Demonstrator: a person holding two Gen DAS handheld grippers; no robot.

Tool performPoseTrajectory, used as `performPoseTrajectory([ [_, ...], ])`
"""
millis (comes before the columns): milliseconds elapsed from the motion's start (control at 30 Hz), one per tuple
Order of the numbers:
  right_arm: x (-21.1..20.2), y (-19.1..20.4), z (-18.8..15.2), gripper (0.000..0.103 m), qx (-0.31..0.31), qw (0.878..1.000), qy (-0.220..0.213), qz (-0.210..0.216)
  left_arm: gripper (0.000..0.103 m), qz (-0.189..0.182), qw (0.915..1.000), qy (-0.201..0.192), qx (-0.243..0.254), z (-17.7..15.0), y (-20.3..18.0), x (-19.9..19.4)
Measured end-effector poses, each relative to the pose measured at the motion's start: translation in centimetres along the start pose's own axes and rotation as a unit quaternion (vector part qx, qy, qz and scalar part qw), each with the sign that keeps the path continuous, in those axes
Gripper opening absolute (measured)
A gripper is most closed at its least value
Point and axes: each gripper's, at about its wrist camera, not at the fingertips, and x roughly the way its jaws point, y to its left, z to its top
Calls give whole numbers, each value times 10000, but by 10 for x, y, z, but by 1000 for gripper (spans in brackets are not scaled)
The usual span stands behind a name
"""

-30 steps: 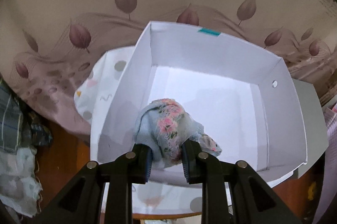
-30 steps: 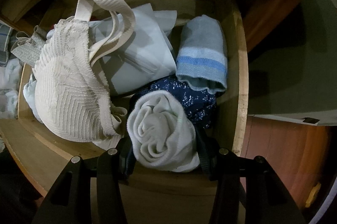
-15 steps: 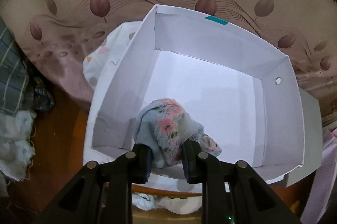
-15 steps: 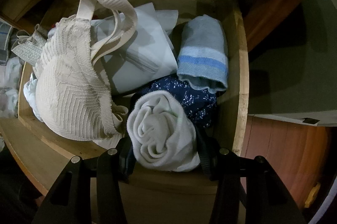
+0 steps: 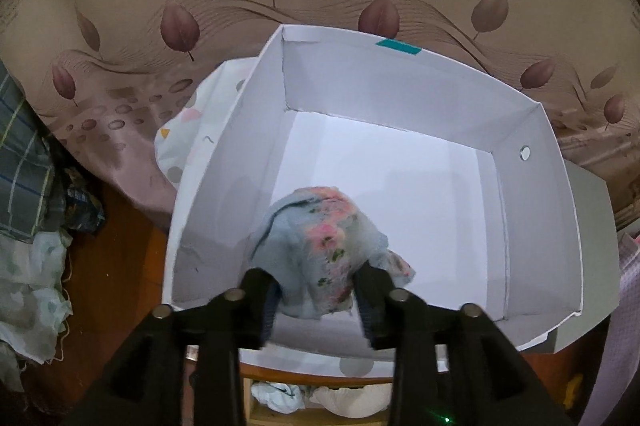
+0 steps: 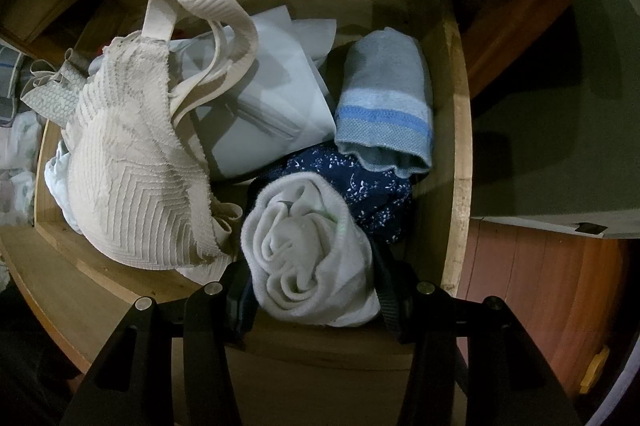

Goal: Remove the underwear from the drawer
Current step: 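Drop floral underwear into the white box with left tool while right tool grasps rolled white underwear, then lift the rolled white underwear and carry it into the white box with the right tool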

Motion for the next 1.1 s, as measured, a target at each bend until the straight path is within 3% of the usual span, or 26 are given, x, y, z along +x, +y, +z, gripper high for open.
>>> performPoseTrajectory([
  [267, -1, -5, 0, 47, 105, 9999, -14, 86, 48, -159, 9998, -124, -3, 1, 4, -11],
  [500, -8, -14, 1, 46, 315, 9989, -192, 292, 49, -49, 9988, -421, 237, -15, 8, -42],
  [800, -33, -19, 1, 46, 201, 9975, -643, 202, 51, 0, 9969, -757, 214, -81, 48, -77],
  [967, -62, -22, 6, 46, 166, 9962, -837, 163, 51, 262, 9971, -707, 59, -129, 76, -57],
  [1100, -93, -16, 8, 46, 47, 9953, -941, 240, 51, 360, 9986, -378, -92, -163, 94, -24],
])
